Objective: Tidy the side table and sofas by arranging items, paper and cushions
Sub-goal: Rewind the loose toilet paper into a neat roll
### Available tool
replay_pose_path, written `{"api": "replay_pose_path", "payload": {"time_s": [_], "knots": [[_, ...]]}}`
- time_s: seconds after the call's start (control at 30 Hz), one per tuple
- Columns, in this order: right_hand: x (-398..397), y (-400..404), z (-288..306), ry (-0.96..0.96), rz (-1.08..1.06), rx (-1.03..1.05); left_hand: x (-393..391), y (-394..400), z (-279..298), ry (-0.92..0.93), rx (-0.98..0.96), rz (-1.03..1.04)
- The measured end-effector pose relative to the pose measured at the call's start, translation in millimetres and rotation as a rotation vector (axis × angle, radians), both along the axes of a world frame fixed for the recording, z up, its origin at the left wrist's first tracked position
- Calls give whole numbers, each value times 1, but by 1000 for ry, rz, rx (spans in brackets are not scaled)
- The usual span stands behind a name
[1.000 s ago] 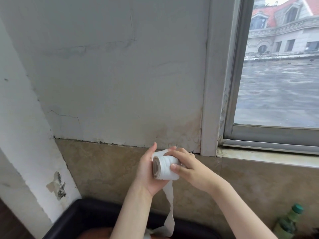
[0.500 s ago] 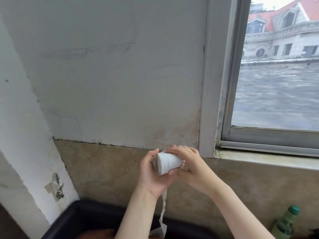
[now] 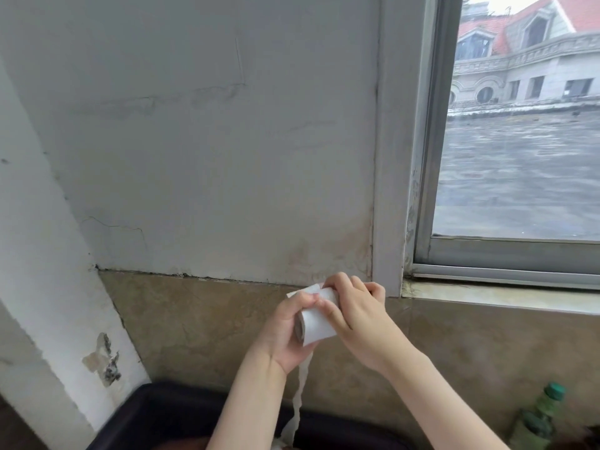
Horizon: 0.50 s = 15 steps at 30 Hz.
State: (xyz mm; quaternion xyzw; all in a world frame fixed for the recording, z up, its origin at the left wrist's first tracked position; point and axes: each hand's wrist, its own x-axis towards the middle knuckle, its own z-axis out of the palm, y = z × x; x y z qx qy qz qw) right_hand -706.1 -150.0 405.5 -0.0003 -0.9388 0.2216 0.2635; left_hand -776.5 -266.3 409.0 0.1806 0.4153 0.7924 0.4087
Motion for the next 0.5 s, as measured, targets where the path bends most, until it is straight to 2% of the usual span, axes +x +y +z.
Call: {"api": "replay_pose_path", "payload": {"time_s": [0.13, 0.2, 0.3, 0.4, 0.5], "knots": [[-3, 9, -10, 164, 116, 1, 4, -1, 4, -68, -2, 79], [-5, 11, -14, 174, 170, 65, 4, 0, 2, -128, -4, 143], [-7, 11, -16, 171, 197, 7, 2, 2, 0, -201, 29, 190], [-5, 17, -12, 66, 267, -102, -2, 3, -5, -233, 45, 153], [-2, 19, -8, -112, 348, -278, -5, 4, -13, -157, -7, 88]]}}
